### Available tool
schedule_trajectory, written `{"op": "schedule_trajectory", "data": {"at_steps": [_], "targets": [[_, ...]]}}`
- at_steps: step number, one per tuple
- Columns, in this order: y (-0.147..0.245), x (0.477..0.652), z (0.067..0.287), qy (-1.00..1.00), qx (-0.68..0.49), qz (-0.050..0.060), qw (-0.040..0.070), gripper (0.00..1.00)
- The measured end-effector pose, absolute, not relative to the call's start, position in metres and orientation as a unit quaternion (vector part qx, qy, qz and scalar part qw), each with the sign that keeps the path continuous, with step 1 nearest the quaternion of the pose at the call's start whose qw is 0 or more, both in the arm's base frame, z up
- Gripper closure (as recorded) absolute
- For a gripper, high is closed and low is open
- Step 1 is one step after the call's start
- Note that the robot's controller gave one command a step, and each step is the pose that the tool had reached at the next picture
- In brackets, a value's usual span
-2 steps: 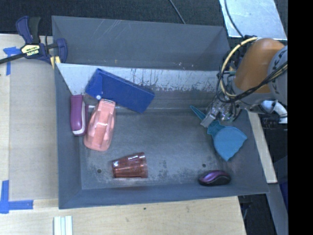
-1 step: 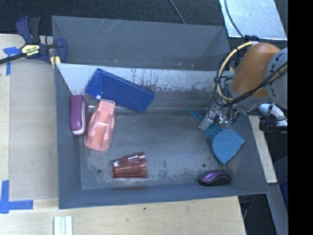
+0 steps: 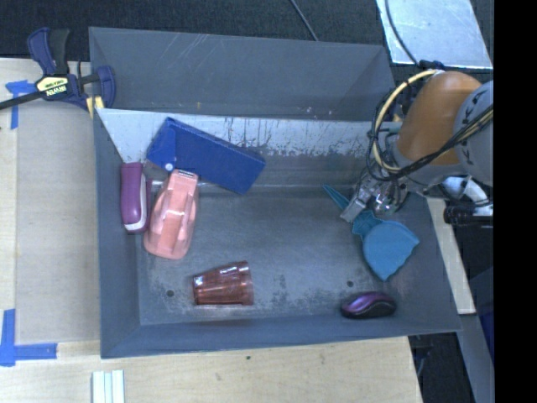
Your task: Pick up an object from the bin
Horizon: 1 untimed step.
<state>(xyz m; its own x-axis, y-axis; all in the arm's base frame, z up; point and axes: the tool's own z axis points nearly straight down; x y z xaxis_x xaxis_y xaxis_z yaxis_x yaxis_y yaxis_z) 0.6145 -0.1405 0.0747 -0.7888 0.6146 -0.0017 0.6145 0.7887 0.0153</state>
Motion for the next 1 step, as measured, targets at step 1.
{"op": "schedule_trajectory", "data": {"at_steps": [1], "targets": [[-0.1378,0.6113,0.076,0.948,0.318,0.006,0.008,1.0]]}}
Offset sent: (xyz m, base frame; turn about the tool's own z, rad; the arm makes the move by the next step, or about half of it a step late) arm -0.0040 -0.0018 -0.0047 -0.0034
